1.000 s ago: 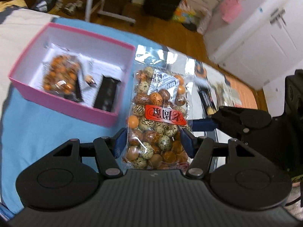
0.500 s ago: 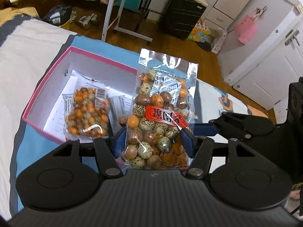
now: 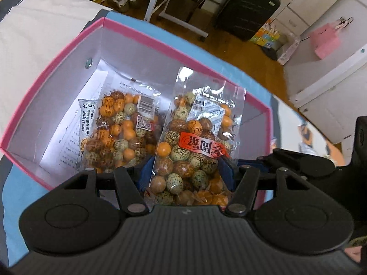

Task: Organize snacks
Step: 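Lower the red-labelled bag into the box and open the left tool, then move both tools toward the white 'delicious' snack bars, then grasp a white 'delicious' bar with the left tool while the right tool grasps another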

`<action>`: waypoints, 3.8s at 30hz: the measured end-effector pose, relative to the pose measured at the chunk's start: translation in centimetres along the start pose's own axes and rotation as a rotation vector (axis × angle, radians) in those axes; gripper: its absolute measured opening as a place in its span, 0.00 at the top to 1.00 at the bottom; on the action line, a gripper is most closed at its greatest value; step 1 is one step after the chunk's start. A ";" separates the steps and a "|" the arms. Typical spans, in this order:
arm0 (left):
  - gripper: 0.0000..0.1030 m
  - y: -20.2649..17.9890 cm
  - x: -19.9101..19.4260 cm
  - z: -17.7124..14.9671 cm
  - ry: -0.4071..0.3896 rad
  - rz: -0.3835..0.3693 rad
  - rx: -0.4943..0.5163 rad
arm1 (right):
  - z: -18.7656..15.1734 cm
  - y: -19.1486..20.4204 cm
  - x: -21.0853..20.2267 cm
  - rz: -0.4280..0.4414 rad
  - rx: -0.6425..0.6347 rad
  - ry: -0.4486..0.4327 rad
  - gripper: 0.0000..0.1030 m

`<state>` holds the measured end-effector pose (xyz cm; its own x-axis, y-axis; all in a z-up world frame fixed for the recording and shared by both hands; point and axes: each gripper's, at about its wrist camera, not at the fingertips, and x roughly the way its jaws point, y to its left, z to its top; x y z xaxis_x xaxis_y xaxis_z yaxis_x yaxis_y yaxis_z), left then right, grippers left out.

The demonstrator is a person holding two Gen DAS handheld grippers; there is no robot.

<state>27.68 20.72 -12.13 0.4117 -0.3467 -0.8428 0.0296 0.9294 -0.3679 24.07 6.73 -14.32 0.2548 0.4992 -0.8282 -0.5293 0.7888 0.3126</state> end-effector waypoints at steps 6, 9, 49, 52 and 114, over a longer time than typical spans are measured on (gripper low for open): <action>0.41 -1.2 -0.5 0.1 -0.073 0.122 0.051 | -0.7 0.0 -0.5 -0.102 -0.009 -0.010 0.14; 0.41 -2.2 -2.2 -0.4 -0.089 0.115 0.080 | -1.4 -0.4 -3.0 -0.086 -0.028 -0.027 0.13; 0.25 -25.3 -2.0 -10.5 -0.051 -0.030 0.321 | -12.9 -20.8 -22.9 -0.229 0.284 -0.228 0.12; 0.23 -25.1 0.3 -9.8 -0.070 0.005 0.275 | -13.3 -23.3 -21.0 -0.243 0.320 -0.239 0.12; 0.06 -21.1 18.0 -4.3 -0.176 0.314 -0.017 | -14.7 -32.6 -10.6 -0.481 0.512 -0.193 0.14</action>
<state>30.56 -5.66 -21.18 0.5488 -0.0162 -0.8358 -0.1381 0.9843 -0.1098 26.75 -29.56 -22.51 0.5270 0.0725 -0.8468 0.1104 0.9821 0.1528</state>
